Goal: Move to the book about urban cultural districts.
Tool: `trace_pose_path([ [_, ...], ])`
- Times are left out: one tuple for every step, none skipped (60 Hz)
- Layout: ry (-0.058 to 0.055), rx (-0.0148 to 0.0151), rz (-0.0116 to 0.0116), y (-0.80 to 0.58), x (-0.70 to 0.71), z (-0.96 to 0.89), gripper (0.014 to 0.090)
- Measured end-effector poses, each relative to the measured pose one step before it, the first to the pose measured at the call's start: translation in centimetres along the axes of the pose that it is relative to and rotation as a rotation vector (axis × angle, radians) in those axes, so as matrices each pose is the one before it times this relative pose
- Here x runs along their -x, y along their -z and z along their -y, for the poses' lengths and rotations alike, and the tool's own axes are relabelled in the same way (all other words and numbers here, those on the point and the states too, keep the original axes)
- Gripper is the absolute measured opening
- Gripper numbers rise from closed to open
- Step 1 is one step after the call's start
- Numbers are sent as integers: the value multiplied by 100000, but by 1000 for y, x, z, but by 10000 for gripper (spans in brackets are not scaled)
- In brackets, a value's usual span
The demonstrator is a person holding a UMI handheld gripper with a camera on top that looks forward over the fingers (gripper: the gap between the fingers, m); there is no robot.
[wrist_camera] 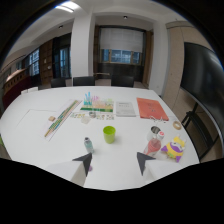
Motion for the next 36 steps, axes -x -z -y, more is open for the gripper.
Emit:
trace_pose_path([
  [56,4,-188,10,-12,-26,853],
  [83,-21,-201,29,-11,-18,854],
  [74,-81,-155,36,18,-8,854],
  [151,-58,-211,57,-19,-9,855],
  [141,12,-310,103,-23,-15,853],
  [132,35,-390,114,-24,-33,856],
  [2,0,-199,-225,-775,-39,855],
  [191,-120,-1113,1287,1331,-490,853],
  [71,73,-366,209,147,-57,854],
  [-20,9,-338,209,143,-103,856],
  [-15,-11,-322,204,122,-100,853],
  [9,-88,-244,185,79,-81,853],
  [31,-85,-240,150,83,-63,855],
  [-13,-58,-271,137,44,-78,853],
  [-79,354,119,-909,-552,459,854],
  [-34,-50,-281,193,16,-68,854],
  [-28,-105,-323,144,-15,-56,853],
  [-24,-67,-256,106,22,-24,852],
  [36,-281,-238,485,97,-342,853],
  [17,-37,-173,58,-9,-4,852],
  [-1,-104,-176,43,-14,36,853],
  [-35,-184,-174,-43,16,94,854],
  [-58,10,-88,-426,-142,478,853],
  [-16,-220,-79,-64,-20,136,855],
  [12,-212,-91,-89,-72,175,854],
  [37,-182,-94,-96,-93,179,856],
  [75,-225,-182,-92,-98,202,853],
  [89,-258,-223,-102,-88,228,857],
  [87,-258,-179,-136,-85,261,857],
  [84,-266,-169,-165,-62,303,856],
  [120,-273,-214,-232,-72,316,857],
  [123,-323,-198,-220,-59,333,855],
  [157,-377,-219,-123,-13,394,857],
  [116,-388,-116,-306,-48,395,859],
  [81,-417,-88,-304,-34,420,858],
  [101,-470,-75,-370,-48,433,858],
])
